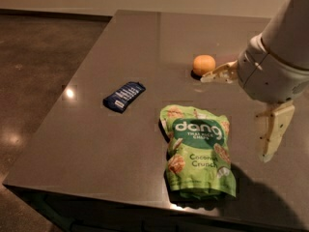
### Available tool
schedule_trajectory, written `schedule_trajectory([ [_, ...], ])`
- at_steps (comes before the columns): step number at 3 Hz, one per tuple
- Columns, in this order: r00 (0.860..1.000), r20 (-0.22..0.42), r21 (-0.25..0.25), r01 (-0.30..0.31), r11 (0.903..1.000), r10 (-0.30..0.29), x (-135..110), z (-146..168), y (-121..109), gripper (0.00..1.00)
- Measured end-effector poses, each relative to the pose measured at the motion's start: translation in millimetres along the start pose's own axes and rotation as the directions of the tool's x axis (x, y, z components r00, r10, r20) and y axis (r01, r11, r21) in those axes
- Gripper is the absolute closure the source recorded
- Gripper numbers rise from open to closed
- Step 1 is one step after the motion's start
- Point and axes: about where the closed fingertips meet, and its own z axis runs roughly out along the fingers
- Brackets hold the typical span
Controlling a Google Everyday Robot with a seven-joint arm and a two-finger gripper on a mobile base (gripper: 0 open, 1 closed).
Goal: Move green rice chip bag near orange
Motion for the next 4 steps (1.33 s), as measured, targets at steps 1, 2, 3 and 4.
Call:
schedule_trajectory([
  [1,0.994,0.003,-0.037,0.11,0.9932,-0.11,-18,13,8,0.0],
  [2,0.973,-0.008,-0.085,0.231,0.9692,-0.233,-34,30,15,0.0],
  [3,0.949,-0.019,-0.126,0.31,0.9424,-0.314,-41,45,17,0.0],
  [4,0.933,-0.003,-0.162,0.355,0.9207,-0.36,-41,58,18,0.0],
])
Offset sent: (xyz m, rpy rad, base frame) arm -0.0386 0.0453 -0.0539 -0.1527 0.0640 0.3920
